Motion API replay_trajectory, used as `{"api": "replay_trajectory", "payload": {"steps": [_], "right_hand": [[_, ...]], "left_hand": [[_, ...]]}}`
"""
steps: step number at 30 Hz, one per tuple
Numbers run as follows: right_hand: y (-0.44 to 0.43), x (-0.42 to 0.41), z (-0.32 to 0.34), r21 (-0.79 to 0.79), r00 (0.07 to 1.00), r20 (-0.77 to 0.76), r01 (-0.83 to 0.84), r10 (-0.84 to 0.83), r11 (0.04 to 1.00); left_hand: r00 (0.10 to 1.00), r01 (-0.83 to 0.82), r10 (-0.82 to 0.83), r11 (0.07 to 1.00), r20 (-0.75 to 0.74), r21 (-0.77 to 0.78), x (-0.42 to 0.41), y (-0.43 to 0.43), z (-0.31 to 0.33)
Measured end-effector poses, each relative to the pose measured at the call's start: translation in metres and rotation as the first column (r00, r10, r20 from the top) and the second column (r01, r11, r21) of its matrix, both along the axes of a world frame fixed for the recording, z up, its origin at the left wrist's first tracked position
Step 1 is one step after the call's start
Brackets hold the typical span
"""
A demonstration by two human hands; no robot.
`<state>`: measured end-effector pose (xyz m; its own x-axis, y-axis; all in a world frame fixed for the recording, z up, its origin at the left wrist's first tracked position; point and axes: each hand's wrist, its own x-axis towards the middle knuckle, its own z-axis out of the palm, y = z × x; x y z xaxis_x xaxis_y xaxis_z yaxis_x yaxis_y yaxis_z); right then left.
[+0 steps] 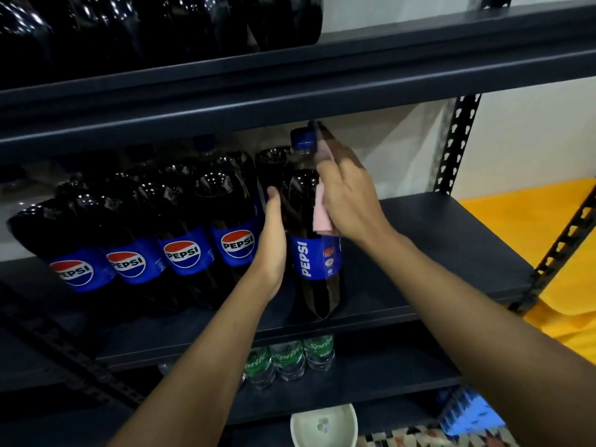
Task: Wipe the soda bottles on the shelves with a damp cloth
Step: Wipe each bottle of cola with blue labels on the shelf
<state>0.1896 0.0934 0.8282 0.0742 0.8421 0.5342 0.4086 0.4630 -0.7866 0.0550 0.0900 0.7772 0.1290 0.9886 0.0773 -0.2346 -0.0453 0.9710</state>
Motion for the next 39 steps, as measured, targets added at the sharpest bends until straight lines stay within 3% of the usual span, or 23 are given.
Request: {"api": "replay_trajectory", "payload": {"steps": [5,9,14,18,22,28,32,34,37,39], "right_hand": [[0.000,-0.022,-0.018,0.113,0.982,-0.155,0.127,-0.109,0.985],[-0.012,-0.038,-0.077,0.268,0.962,-0.109,0.271,-0.251,0.925],[-0.033,-0.032,-0.161,0.112,0.976,-0.071,0.214,-0.207,0.970],[-0.047,-0.027,-0.189,-0.036,0.986,-0.058,0.152,-0.154,0.988],[-0.046,-0.025,-0.166,-0.060,0.990,-0.061,0.123,-0.126,0.991],[-0.018,-0.012,-0.062,0.029,0.980,-0.164,0.119,-0.113,0.992],[0.003,-0.002,-0.004,-0.150,0.988,-0.150,0.013,-0.035,0.989],[0.006,-0.003,0.006,-0.164,0.986,-0.165,0.010,-0.037,0.986],[0.000,-0.017,-0.007,-0.022,0.978,-0.191,0.076,-0.079,0.997],[-0.007,-0.029,-0.030,0.182,0.978,-0.131,0.185,-0.163,0.966]], "left_hand": [[0.996,0.086,-0.086,0.996,0.006,0.017,0.006,-0.013,0.003],[0.998,0.053,-0.051,0.997,-0.048,0.054,0.005,-0.010,-0.003],[1.000,-0.006,0.005,0.997,0.015,0.071,0.009,-0.007,-0.005],[0.999,-0.042,0.041,0.998,0.022,0.038,0.009,-0.003,-0.007],[1.000,0.013,-0.013,0.999,-0.014,0.051,0.005,-0.005,-0.003],[0.998,0.059,-0.059,0.998,-0.012,0.027,0.005,-0.001,-0.001],[0.998,0.013,-0.014,1.000,-0.057,-0.011,-0.001,0.010,-0.002],[0.999,0.018,-0.018,1.000,-0.040,0.004,0.000,0.010,-0.004],[0.998,0.059,-0.057,0.997,-0.030,0.055,0.002,0.004,-0.012],[0.997,0.054,-0.051,0.997,-0.066,0.052,0.003,0.000,-0.016]]}}
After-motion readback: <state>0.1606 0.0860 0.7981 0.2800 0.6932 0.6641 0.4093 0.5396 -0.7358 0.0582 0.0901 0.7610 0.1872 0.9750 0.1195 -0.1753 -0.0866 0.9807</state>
